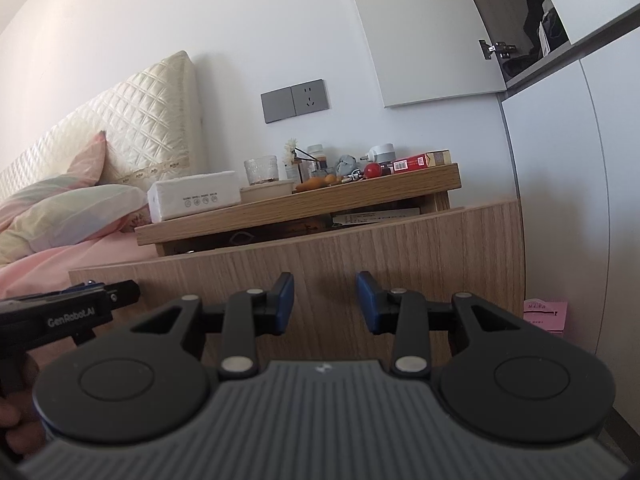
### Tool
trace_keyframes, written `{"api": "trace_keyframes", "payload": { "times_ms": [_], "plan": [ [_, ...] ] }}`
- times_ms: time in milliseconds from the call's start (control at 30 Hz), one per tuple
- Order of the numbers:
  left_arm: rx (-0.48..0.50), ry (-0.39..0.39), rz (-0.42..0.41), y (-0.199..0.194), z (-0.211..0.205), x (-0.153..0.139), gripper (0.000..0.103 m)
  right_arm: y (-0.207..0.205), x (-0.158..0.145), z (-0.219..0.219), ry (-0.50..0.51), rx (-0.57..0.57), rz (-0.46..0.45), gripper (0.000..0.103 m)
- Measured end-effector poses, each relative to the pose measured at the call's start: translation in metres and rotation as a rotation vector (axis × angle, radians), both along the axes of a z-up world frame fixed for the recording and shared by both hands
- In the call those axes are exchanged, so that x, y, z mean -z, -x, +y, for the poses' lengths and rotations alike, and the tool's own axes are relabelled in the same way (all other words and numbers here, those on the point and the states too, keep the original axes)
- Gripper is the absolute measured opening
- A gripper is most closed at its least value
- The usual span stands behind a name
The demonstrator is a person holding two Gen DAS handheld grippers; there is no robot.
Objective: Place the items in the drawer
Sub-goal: 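Push the drawer front closed with the right gripper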
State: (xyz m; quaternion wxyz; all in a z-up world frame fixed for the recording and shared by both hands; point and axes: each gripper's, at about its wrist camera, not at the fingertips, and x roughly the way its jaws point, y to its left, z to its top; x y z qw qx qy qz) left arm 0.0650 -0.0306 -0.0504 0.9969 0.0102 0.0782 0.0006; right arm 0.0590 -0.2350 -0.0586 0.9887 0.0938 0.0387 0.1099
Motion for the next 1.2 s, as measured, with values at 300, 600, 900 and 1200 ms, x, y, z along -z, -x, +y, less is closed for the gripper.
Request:
{"api": "trace_keyframes", "payload": {
  "times_ms": [300,600,900,1200],
  "plan": [
    [0.002,-0.010,0.004,-0.019,0.000,0.000,0.040,-0.017,-0.001,-0.001,-0.003,-0.011,0.008,0.039],
    [-0.001,-0.015,0.009,-0.040,0.000,0.000,0.041,-0.035,-0.001,0.000,0.009,-0.016,0.007,0.039],
    [0.007,-0.007,0.035,-0.066,-0.001,-0.003,0.043,-0.058,-0.002,0.000,0.000,-0.017,0.004,0.040],
    [0.003,-0.025,0.037,-0.089,-0.003,-0.003,0.044,-0.080,0.001,-0.001,-0.001,-0.015,-0.011,0.037]
  ]
}}
